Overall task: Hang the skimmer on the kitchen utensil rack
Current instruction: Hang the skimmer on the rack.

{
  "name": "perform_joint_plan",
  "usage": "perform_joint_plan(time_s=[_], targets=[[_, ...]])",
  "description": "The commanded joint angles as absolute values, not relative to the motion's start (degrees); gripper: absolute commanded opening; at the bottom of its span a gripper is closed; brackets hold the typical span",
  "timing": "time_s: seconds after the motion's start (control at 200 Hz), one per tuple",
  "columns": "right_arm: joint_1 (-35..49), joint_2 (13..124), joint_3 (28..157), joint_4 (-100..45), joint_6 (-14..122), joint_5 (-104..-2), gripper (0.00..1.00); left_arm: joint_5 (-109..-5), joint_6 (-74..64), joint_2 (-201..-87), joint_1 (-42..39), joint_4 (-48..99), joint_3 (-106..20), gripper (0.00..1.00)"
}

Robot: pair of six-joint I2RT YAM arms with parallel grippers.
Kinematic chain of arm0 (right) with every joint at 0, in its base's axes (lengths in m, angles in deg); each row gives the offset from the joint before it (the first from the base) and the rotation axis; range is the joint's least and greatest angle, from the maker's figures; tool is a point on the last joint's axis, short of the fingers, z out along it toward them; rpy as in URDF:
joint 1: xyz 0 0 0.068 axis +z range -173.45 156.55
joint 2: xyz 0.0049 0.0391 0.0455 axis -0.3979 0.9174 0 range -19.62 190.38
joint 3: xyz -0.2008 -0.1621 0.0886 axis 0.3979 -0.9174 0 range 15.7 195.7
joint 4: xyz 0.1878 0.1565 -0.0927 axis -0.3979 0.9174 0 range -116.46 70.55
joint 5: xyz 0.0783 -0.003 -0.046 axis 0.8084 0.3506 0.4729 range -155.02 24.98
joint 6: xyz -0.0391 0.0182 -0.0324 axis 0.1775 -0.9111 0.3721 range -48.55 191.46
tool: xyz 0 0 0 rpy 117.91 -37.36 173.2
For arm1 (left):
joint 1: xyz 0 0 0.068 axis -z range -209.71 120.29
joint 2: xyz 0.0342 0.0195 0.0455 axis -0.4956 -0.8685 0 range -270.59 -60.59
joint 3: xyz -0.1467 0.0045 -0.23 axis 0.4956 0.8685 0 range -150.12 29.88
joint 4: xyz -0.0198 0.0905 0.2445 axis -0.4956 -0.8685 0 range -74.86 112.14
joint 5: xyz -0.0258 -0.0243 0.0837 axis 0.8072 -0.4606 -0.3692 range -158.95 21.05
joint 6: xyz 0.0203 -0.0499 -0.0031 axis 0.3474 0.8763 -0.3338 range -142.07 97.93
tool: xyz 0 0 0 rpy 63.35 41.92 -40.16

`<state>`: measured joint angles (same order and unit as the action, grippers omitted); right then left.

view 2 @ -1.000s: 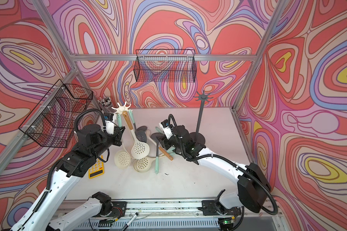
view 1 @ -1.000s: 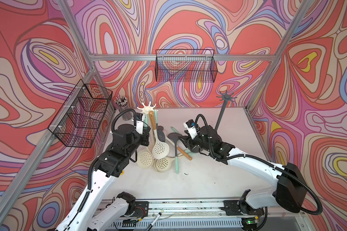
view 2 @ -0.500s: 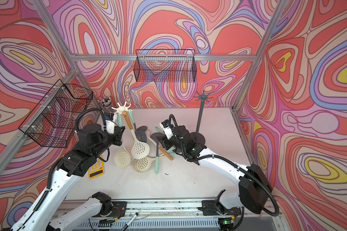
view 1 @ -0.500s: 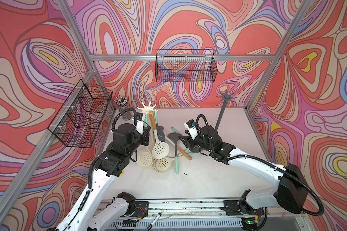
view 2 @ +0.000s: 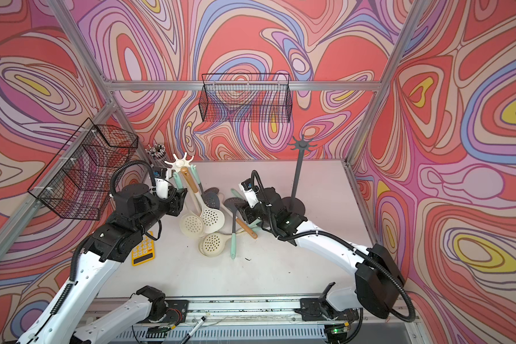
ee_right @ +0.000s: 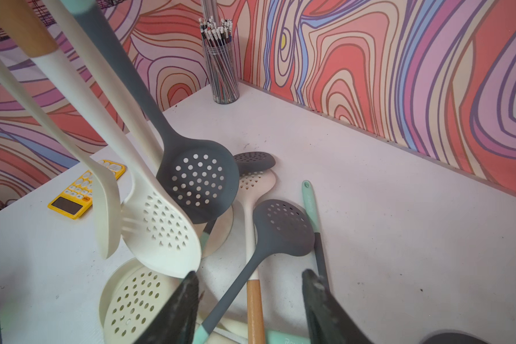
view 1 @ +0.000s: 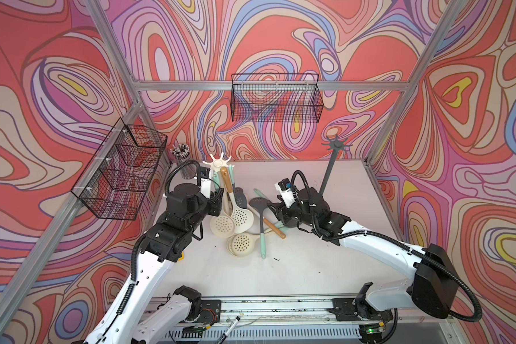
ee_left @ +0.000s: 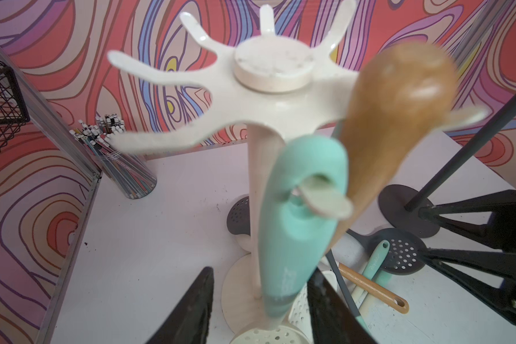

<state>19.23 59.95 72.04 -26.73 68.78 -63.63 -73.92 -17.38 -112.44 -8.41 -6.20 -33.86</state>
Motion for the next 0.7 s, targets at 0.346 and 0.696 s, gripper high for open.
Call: perform_joint_plan(time_s=[0.346,0.696], targets=[[18.5,63.3,74.5,-19.6,65.5,-66.8,0.57,-72.5,-17.2,-109.9,-9.2,-12.3,-34.2,0.96],[18.5,63.6,72.4,-23.5,63.6,-65.1,0.57,-68.4,-12.5,-104.0,-12.1,-18.7,-28.4,1.00]])
